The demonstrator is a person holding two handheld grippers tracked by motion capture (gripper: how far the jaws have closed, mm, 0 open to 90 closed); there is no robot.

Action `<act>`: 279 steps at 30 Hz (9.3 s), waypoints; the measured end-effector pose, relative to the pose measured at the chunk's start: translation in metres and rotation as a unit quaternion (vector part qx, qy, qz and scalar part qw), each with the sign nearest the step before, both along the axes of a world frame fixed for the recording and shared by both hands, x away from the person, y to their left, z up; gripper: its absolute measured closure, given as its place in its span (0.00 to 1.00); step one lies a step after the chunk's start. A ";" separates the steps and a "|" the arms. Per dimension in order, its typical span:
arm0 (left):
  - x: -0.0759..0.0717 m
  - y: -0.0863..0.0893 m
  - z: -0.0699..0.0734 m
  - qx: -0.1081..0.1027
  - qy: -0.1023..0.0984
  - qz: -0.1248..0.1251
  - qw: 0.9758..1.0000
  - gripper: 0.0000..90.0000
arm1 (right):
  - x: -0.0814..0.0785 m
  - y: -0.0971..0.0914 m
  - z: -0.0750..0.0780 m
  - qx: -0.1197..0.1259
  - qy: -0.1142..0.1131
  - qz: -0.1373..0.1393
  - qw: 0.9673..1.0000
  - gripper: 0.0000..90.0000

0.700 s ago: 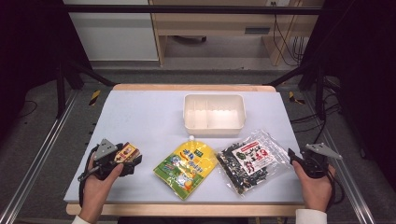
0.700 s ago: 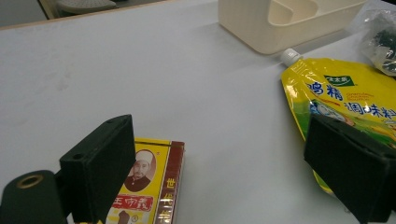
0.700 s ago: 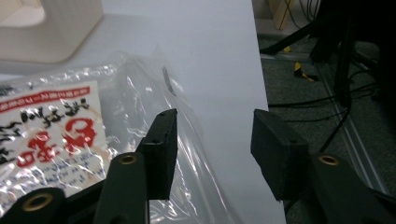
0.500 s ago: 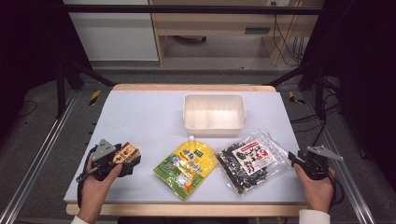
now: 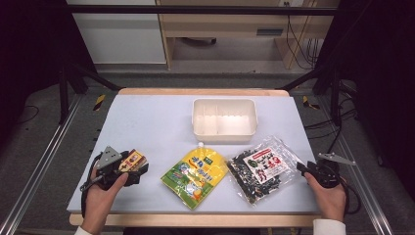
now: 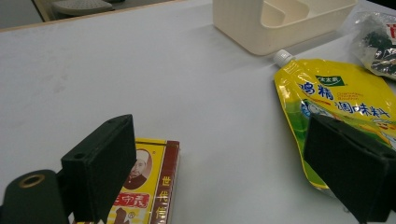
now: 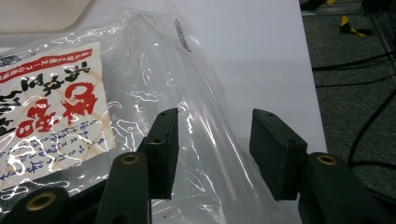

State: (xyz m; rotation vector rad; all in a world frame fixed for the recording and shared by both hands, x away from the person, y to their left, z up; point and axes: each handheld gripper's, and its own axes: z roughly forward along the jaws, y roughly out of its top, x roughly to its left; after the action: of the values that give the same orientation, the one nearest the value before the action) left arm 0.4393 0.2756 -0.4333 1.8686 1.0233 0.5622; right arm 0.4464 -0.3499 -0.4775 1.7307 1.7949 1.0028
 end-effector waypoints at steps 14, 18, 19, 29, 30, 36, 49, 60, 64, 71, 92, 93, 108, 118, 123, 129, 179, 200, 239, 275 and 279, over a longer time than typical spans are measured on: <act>-0.001 -0.002 0.000 0.016 -0.002 -0.003 1.000 0.11 | -0.003 0.007 0.000 -0.023 0.023 0.015 0.999 0.88; -0.001 -0.002 0.001 0.019 -0.002 -0.004 1.000 0.11 | -0.004 0.008 0.001 -0.023 0.025 0.021 0.999 0.97; -0.001 -0.002 0.000 0.018 -0.002 -0.004 1.000 0.11 | -0.005 0.007 0.002 -0.021 0.022 0.023 0.999 0.98; -0.003 0.001 -0.001 0.017 0.000 0.001 1.000 0.11 | -0.023 0.014 0.032 -0.027 -0.025 0.020 0.999 0.99; -0.003 0.000 -0.001 0.020 0.001 -0.002 1.000 0.11 | -0.025 0.014 0.037 -0.025 -0.031 0.022 0.999 0.99; -0.008 -0.007 -0.001 0.046 0.001 -0.024 0.999 0.11 | -0.036 0.020 0.069 -0.033 -0.068 0.033 0.997 1.00; -0.014 -0.015 0.016 0.042 0.012 -0.071 0.997 0.11 | -0.047 0.058 0.184 -0.110 -0.129 0.171 0.971 1.00; -0.014 -0.033 0.063 0.073 -0.027 -0.110 0.991 0.11 | -0.033 0.108 0.233 -0.186 -0.108 0.273 0.938 1.00; -0.012 -0.038 0.069 0.076 -0.026 -0.120 0.990 0.11 | -0.029 0.115 0.237 -0.192 -0.105 0.288 0.932 1.00; 0.002 -0.050 0.088 0.093 -0.036 -0.128 0.987 0.11 | -0.019 0.130 0.239 -0.203 -0.118 0.312 0.921 0.99; 0.027 -0.089 0.118 0.118 -0.041 -0.181 0.976 0.16 | 0.005 0.169 0.239 -0.196 -0.122 0.368 0.901 0.99; 0.029 -0.093 0.120 0.120 -0.044 -0.186 0.974 0.16 | 0.006 0.171 0.239 -0.195 -0.122 0.370 0.900 0.99; 0.028 -0.114 0.137 0.128 -0.063 -0.209 0.967 0.24 | 0.001 0.182 0.253 -0.205 -0.134 0.386 0.889 1.00; 0.022 -0.119 0.149 0.129 -0.070 -0.219 0.965 0.27 | -0.020 0.167 0.274 -0.206 -0.150 0.385 0.887 1.00; 0.021 -0.127 0.153 0.130 -0.072 -0.226 0.963 0.27 | -0.028 0.162 0.286 -0.200 -0.157 0.395 0.883 1.00; 0.024 -0.135 0.154 0.140 -0.076 -0.230 0.960 0.27 | -0.026 0.176 0.279 -0.192 -0.143 0.432 0.870 1.00; 0.028 -0.144 0.136 0.213 -0.077 -0.322 0.920 0.88 | 0.009 0.271 0.245 -0.277 -0.071 0.509 0.812 0.69; 0.021 -0.112 0.143 0.101 -0.074 -0.227 0.966 0.22 | 0.013 0.202 0.254 -0.149 -0.054 0.468 0.870 0.98; -0.010 -0.010 -0.007 0.112 0.031 -0.058 0.992 0.12 | 0.095 0.139 0.278 -0.017 -0.172 0.286 0.942 0.98; -0.010 0.011 -0.001 0.076 0.020 -0.016 0.997 0.15 | 0.163 0.128 0.236 0.003 -0.148 0.256 0.955 0.98; -0.009 0.013 -0.001 0.068 0.021 -0.012 0.997 0.15 | 0.164 0.121 0.229 0.015 -0.154 0.248 0.956 0.98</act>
State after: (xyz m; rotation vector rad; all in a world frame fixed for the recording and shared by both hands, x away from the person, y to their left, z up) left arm 0.4298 0.2885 -0.4343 2.0171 1.0106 0.5933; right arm 0.6108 -0.2293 -0.2488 1.0711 2.0445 1.4127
